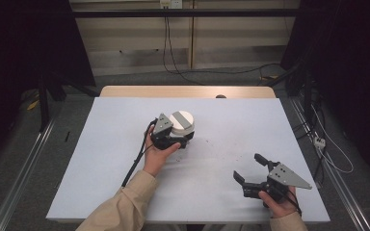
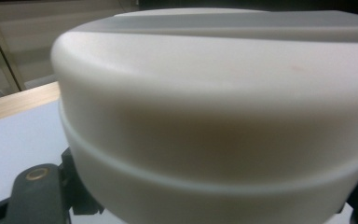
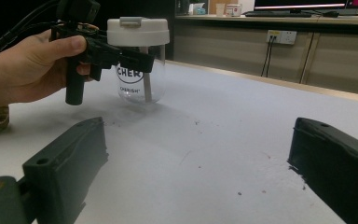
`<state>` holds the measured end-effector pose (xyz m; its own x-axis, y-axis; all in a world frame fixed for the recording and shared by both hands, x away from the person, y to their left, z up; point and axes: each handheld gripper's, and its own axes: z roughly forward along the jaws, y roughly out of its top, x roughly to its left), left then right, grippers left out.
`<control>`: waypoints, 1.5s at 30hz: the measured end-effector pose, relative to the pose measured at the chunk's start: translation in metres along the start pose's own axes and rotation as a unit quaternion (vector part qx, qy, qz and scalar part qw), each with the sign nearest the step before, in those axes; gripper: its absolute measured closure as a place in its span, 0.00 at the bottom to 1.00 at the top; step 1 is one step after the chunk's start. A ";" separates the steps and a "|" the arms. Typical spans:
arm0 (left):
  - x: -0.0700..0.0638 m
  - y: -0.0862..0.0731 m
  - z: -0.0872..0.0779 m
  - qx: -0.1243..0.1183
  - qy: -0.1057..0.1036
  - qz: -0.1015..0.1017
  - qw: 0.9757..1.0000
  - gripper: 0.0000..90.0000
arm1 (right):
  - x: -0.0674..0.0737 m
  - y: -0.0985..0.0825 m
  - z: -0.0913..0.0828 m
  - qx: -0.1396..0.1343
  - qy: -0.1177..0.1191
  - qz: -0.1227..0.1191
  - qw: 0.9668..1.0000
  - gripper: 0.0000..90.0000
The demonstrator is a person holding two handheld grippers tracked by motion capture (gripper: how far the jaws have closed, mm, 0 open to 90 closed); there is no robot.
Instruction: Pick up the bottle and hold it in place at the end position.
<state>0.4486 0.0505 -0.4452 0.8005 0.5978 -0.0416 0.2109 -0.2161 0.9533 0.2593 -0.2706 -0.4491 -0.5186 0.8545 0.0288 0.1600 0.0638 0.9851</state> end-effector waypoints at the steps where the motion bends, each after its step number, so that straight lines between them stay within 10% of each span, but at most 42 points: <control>1: 0.000 0.000 0.001 0.001 0.000 0.003 1.000 0.21 | 0.000 0.000 0.000 0.000 0.000 0.000 1.000 0.04; 45: 0.000 -0.004 0.018 0.004 0.002 0.006 1.000 0.21 | -0.001 -0.001 0.000 0.000 0.001 0.002 1.000 0.04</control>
<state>0.4579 0.0375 -0.4544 0.8004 0.5987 -0.0283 0.2056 -0.2300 0.9512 0.2598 -0.2712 -0.4500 -0.5203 0.8533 0.0331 0.1614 0.0601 0.9851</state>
